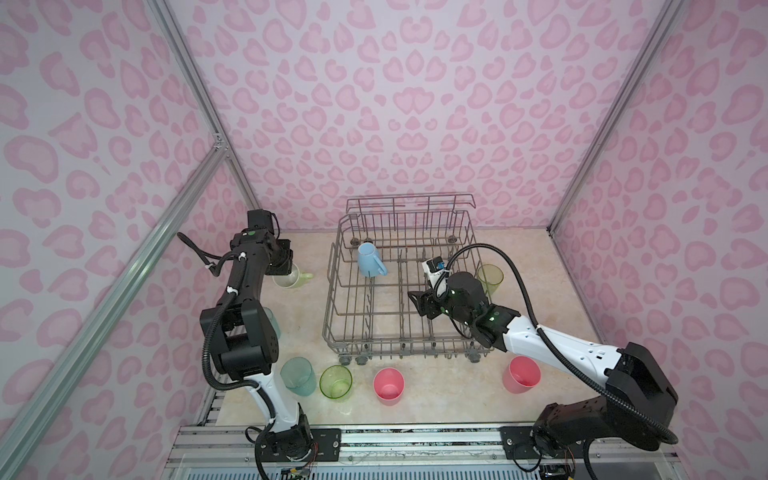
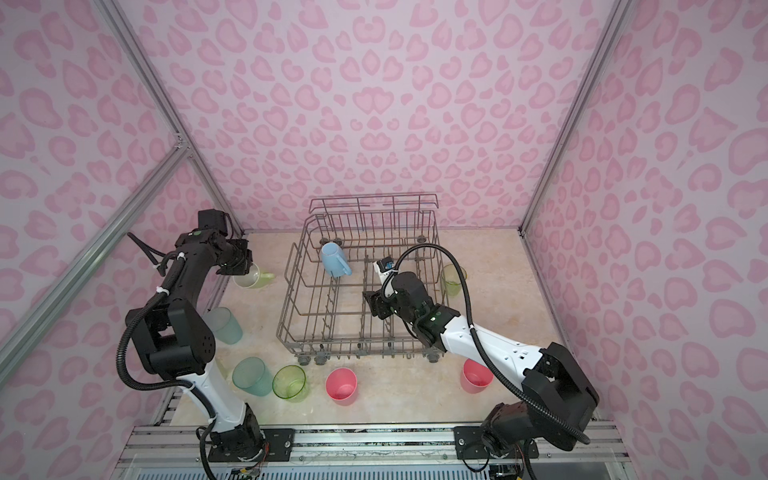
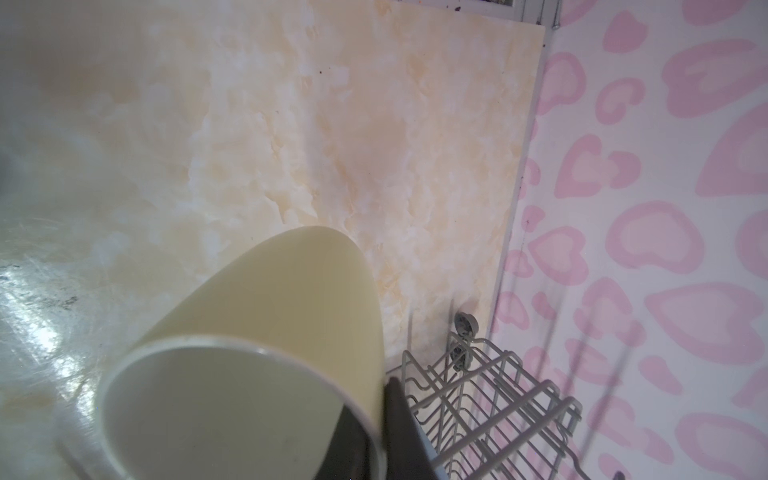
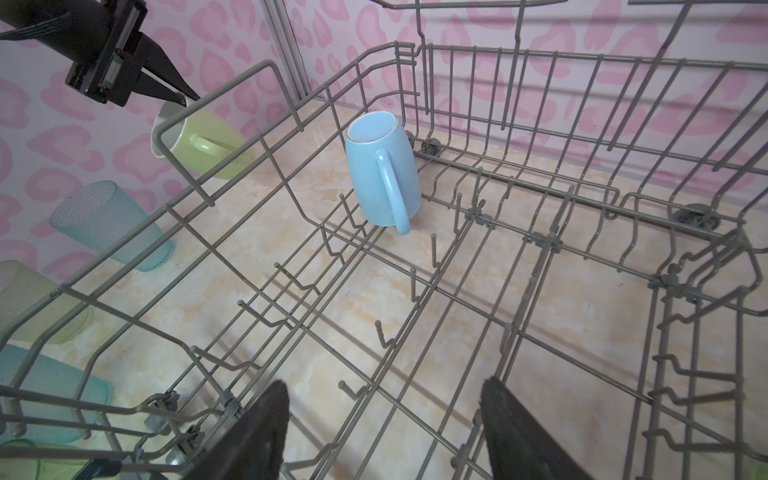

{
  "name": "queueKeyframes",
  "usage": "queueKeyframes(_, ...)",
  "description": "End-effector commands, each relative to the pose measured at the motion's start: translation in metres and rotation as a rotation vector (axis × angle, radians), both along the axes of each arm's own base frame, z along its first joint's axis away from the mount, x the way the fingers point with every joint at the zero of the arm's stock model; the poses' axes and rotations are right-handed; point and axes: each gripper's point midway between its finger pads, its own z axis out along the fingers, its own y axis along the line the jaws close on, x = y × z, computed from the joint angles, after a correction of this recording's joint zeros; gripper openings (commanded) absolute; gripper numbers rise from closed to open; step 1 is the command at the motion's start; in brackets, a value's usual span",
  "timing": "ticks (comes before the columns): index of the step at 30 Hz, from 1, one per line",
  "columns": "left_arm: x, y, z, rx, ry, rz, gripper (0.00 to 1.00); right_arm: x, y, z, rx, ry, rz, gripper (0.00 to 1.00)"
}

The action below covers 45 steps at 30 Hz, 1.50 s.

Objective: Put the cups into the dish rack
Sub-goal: 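Lift the light-green mug with the left gripper and swing it toward the rack, then carry the light-green mug over the rack with the left gripper while the right gripper approaches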

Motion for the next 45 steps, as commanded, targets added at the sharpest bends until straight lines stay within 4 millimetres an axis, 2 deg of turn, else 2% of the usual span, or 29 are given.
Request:
queueKeyframes(1, 0.014, -0.006, 0.032, 0.013, -0.122, -0.041, 0.09, 0.001, 0.002, 0.002, 0.019, 0.012, -0.01, 0.72)
queueKeyframes(12, 0.025, -0.026, 0.073, -0.006, -0.275, -0.12, 0.09, 0.002, 0.011, 0.009, 0.08, 0.044, -0.017, 0.72)
queueKeyframes(24, 0.027, -0.058, 0.144, -0.021, -0.486, -0.225, 0.08, 0.005, 0.024, 0.03, 0.179, 0.074, -0.015, 0.71)
queueKeyframes(29, 0.023, -0.082, 0.169, -0.029, -0.577, -0.292, 0.06, 0.006, 0.032, 0.043, 0.247, 0.091, -0.008, 0.71)
queueKeyframes(31, 0.023, -0.097, 0.177, -0.041, -0.609, -0.332, 0.03, 0.007, 0.035, 0.045, 0.27, 0.108, -0.007, 0.71)
queueKeyframes(37, 0.021, -0.14, 0.197, -0.071, -0.704, -0.451, 0.03, 0.011, 0.044, 0.057, 0.369, 0.178, -0.009, 0.7)
queueKeyframes(45, 0.007, -0.181, 0.205, -0.109, -0.79, -0.566, 0.03, 0.021, 0.041, 0.081, 0.613, 0.305, -0.024, 0.69)
